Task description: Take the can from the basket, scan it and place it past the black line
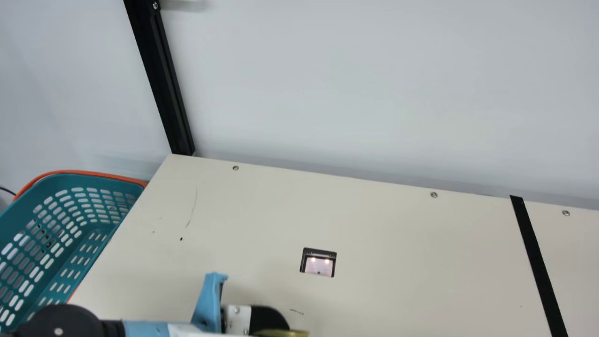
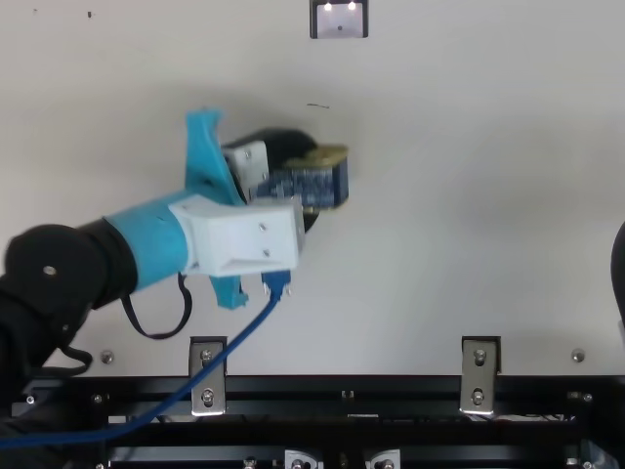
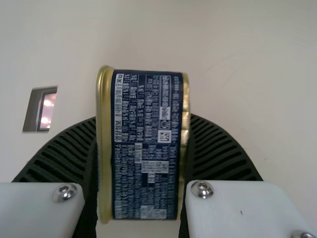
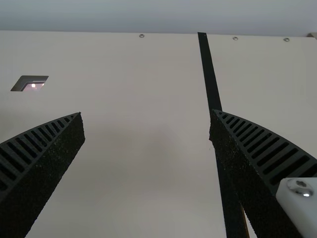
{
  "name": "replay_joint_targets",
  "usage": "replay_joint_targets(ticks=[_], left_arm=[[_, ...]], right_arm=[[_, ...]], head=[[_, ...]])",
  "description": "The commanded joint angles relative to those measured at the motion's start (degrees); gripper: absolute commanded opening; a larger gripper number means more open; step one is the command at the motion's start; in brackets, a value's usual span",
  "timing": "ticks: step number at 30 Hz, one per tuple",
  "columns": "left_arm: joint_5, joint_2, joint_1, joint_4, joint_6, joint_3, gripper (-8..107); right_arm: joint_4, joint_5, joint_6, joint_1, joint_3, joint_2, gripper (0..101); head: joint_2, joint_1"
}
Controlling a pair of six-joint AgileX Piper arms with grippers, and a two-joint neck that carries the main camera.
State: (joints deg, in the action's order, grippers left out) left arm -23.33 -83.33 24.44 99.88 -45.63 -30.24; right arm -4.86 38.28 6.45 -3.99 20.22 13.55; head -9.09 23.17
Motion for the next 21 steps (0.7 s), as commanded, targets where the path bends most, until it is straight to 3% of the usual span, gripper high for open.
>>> replay_joint_targets(ticks=[1, 13, 14, 21], left_arm=[[0.8, -0.6, 1.3, 0.1, 0.0, 1.2, 10], [4.9, -3.1, 7.1, 0.1, -0.5, 5.1, 12], [5.2, -3.4, 7.4, 0.1, -0.5, 5.5, 90], [6.2, -3.3, 7.3, -0.8, -1.1, 5.3, 90]], right_arm=[[0.0, 0.0, 0.0, 0.0, 0.0, 0.0, 101], [0.0, 0.0, 0.0, 0.0, 0.0, 0.0, 101], [0.0, 0.0, 0.0, 0.0, 0.0, 0.0, 101], [0.0, 0.1, 0.0, 0.0, 0.0, 0.0, 101]], head=[[0.3, 1.8], [0.3, 1.8], [0.3, 1.8], [0.3, 1.8]])
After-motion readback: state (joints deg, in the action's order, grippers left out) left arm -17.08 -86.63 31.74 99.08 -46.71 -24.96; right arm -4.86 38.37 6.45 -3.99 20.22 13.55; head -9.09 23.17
